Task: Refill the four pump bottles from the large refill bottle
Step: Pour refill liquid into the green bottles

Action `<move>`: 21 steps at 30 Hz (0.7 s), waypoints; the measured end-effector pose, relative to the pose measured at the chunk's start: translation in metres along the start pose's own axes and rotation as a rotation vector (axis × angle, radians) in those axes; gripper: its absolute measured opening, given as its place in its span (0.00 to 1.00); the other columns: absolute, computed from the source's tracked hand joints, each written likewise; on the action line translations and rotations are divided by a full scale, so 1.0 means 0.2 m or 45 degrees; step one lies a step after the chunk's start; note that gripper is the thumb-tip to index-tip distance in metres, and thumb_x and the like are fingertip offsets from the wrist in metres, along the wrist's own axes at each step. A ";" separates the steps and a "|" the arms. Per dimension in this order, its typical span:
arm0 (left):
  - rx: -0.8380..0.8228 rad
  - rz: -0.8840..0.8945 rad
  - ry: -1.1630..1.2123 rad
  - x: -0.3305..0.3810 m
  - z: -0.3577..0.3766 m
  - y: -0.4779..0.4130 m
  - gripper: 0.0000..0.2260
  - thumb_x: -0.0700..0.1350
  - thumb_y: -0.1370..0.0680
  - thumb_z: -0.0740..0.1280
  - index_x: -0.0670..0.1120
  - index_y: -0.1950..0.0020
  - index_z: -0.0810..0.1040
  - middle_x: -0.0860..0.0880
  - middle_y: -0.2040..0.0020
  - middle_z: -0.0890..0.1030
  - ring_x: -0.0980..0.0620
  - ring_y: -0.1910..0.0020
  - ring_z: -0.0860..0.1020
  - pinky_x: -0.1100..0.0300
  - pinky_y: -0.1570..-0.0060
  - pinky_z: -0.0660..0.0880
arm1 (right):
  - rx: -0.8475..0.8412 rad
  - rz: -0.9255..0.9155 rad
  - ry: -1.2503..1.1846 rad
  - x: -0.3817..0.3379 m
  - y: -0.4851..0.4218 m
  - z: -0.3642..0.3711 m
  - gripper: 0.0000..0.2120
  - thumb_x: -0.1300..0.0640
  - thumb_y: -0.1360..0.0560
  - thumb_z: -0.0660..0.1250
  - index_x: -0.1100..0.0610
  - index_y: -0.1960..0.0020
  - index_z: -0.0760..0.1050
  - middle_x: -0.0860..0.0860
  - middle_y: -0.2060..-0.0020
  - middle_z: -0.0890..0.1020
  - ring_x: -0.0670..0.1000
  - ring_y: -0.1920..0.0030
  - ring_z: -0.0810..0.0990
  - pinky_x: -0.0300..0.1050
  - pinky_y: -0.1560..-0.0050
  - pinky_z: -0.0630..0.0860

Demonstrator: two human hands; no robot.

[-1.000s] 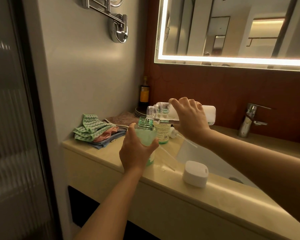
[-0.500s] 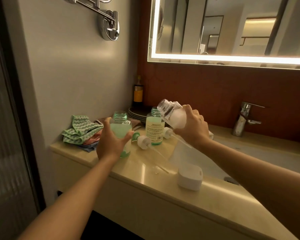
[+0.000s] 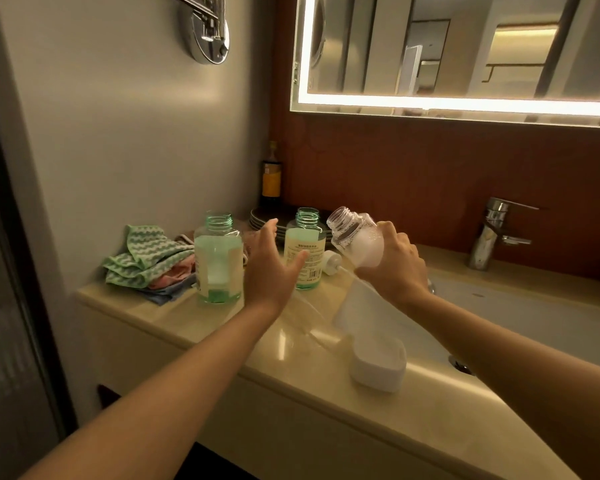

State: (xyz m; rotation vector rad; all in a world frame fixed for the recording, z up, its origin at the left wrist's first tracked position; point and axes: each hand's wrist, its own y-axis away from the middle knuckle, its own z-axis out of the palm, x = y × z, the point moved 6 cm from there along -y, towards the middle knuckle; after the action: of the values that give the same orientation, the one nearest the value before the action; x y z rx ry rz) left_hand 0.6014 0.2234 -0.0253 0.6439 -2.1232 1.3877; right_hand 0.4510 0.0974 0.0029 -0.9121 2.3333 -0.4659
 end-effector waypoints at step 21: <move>-0.346 -0.221 0.105 0.07 0.11 -0.01 0.35 0.55 0.35 0.76 0.46 0.34 0.66 0.47 0.41 0.77 0.49 0.45 0.76 0.56 0.49 0.74 | 0.005 -0.029 0.069 0.11 0.07 -0.15 0.34 0.54 0.32 0.73 0.53 0.32 0.60 0.57 0.43 0.72 0.57 0.44 0.71 0.51 0.46 0.70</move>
State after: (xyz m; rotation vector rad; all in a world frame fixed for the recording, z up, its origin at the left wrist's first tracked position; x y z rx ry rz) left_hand 0.5889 0.2011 -0.0223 0.6331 -2.0860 0.9941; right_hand 0.4122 0.0948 0.0111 -0.9358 2.3721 -0.5108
